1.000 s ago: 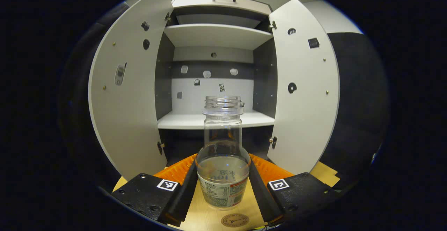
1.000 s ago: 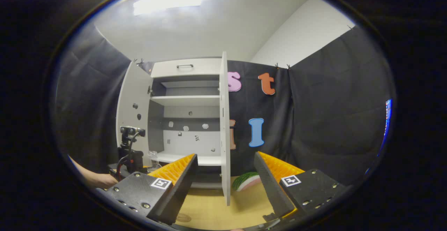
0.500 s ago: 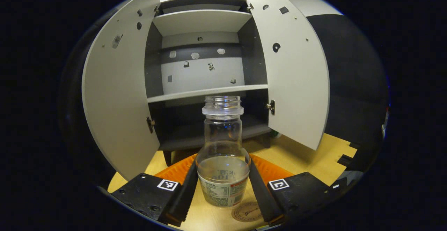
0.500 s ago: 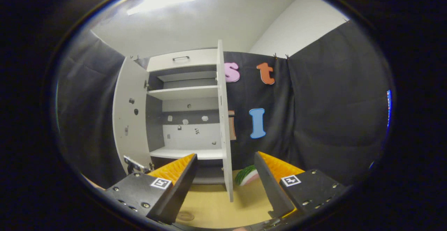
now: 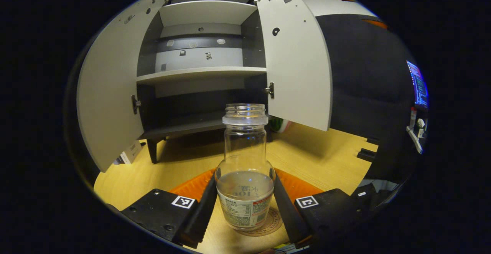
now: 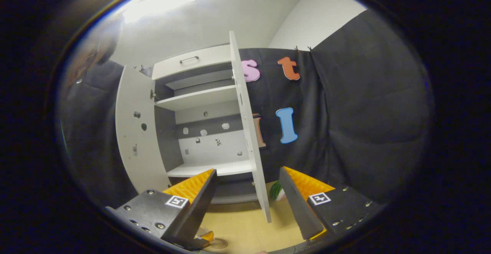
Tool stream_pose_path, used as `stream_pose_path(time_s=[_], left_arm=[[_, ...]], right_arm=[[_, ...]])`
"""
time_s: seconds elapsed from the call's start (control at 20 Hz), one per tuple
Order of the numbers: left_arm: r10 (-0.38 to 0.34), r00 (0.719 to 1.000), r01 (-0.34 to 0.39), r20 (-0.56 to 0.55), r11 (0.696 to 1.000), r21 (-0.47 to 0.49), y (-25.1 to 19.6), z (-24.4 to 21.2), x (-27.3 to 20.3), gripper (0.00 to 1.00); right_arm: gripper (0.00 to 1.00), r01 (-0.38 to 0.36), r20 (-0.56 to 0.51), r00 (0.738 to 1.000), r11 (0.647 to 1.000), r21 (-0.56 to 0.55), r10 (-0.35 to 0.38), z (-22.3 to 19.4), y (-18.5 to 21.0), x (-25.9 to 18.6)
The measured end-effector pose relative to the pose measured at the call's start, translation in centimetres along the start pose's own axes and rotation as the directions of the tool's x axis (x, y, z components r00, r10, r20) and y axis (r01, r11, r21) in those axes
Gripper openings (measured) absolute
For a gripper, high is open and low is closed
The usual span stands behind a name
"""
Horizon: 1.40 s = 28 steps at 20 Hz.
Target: Grasp the bottle in the cabinet with the left hand and place it on the coaster, then close the right door with the right hand and the left door with the left hand.
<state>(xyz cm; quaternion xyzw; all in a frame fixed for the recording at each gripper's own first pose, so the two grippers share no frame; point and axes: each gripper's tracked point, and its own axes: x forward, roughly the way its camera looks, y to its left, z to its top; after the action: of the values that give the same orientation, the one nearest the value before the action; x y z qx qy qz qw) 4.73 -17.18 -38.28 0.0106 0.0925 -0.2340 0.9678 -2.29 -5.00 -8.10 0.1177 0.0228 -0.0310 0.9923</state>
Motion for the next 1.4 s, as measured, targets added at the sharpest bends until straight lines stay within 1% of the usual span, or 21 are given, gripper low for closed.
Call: stream_pose_path(time_s=[0.05,0.15,0.2,0.3,0.4,0.45,0.5,0.55,0.6,0.65,0.7,0.75,0.8,0.9,1.0,1.05,1.15,1.25,1.35,1.4], left_arm=[[-0.018,1.000,0.018,0.013,1.000,0.014,-0.5,-0.1,0.2,0.81],[-0.050,0.999,0.050,-0.005,0.999,0.014,-1.2,-1.6,0.5,0.80],[-0.056,0.998,0.056,-0.025,0.998,0.011,-1.5,-2.4,0.5,0.81],[-0.064,0.998,0.063,0.014,0.997,0.035,-1.5,-1.8,0.2,0.82],[-0.056,0.998,0.056,-0.011,0.997,0.046,-0.9,-2.5,0.2,0.82],[-0.063,0.998,0.064,-0.023,0.997,0.038,-1.0,-2.6,0.2,0.82],[-0.092,0.995,0.093,-0.036,0.995,0.025,-1.4,-2.6,0.1,0.83],[-0.127,0.991,0.127,-0.040,0.992,0.011,-1.8,-2.7,-0.1,0.84],[-0.150,0.987,0.151,-0.057,0.989,0.006,-1.9,-2.7,-0.6,0.89],[-0.158,0.985,0.159,-0.067,0.987,0.010,-1.5,-2.4,-0.8,0.94],[-0.148,0.986,0.150,-0.075,0.988,0.022,-1.0,-1.9,-1.0,1.00],[-0.140,0.988,0.142,-0.062,0.989,0.031,-0.5,-0.8,-1.0,0.99],[-0.149,0.988,0.151,-0.048,0.988,0.039,-0.5,0.4,-1.3,0.99],[-0.162,0.987,0.163,-0.020,0.985,0.060,-0.4,3.3,-2.2,0.99],[-0.176,0.984,0.176,-0.010,0.981,0.078,-0.3,6.1,-3.4,0.99],[-0.170,0.985,0.169,-0.001,0.982,0.080,-0.1,7.7,-4.1,0.99],[-0.175,0.984,0.174,0.020,0.983,0.051,-0.1,11.2,-5.8,0.99],[-0.170,0.984,0.170,0.058,0.985,0.010,0.1,15.1,-7.4,0.99],[-0.144,0.984,0.144,0.103,0.990,0.004,0.9,18.8,-8.6,0.99],[-0.124,0.984,0.124,0.127,0.992,0.011,1.6,20.6,-8.9,0.99]], right_arm=[[0.98,0.004,-0.014,1.000,1.000,0.000,-0.004,-0.5,0.0,0.3],[0.99,0.013,-0.025,1.000,1.000,0.025,-0.013,-0.8,0.0,1.1],[0.99,0.010,-0.020,1.000,0.999,0.046,-0.009,-0.7,0.2,1.2],[0.99,0.002,-0.008,1.000,0.997,0.082,-0.001,-0.5,0.5,1.7],[1.00,-0.001,-0.020,1.000,0.995,0.095,0.003,-0.6,0.8,2.3],[0.98,0.004,-0.024,1.000,0.996,0.093,-0.001,-0.6,0.8,2.6],[0.98,-0.003,-0.021,1.000,0.996,0.086,0.005,-0.4,1.0,2.5],[0.94,-0.011,-0.008,1.000,0.997,0.081,0.011,0.1,1.2,2.6],[0.99,-0.017,0.006,1.000,0.997,0.081,0.016,0.5,1.2,2.5],[0.99,-0.015,0.014,1.000,0.996,0.089,0.014,0.9,1.0,2.6],[0.99,-0.011,0.013,1.000,0.995,0.096,0.010,0.9,0.7,2.8],[0.98,-0.002,0.002,1.000,0.995,0.096,0.002,0.8,0.4,3.0],[0.98,0.014,0.000,1.000,0.996,0.087,-0.014,0.8,-0.3,2.9],[0.98,0.045,0.016,0.999,0.996,0.073,-0.046,1.5,-1.8,2.8],[0.98,0.053,0.032,0.998,0.997,0.065,-0.055,2.0,-2.8,2.7],[0.98,0.071,0.039,0.997,0.996,0.048,-0.073,2.2,-3.7,3.0],[0.98,0.119,0.040,0.992,0.993,0.010,-0.119,2.4,-6.4,3.8],[0.99,0.151,0.026,0.988,0.988,-0.019,-0.150,2.3,-8.5,4.7],[0.98,0.153,0.022,0.988,0.987,-0.044,-0.152,3.0,-10.5,5.9],[0.98,0.140,0.022,0.990,0.988,-0.060,-0.139,3.2,-11.1,6.5]])
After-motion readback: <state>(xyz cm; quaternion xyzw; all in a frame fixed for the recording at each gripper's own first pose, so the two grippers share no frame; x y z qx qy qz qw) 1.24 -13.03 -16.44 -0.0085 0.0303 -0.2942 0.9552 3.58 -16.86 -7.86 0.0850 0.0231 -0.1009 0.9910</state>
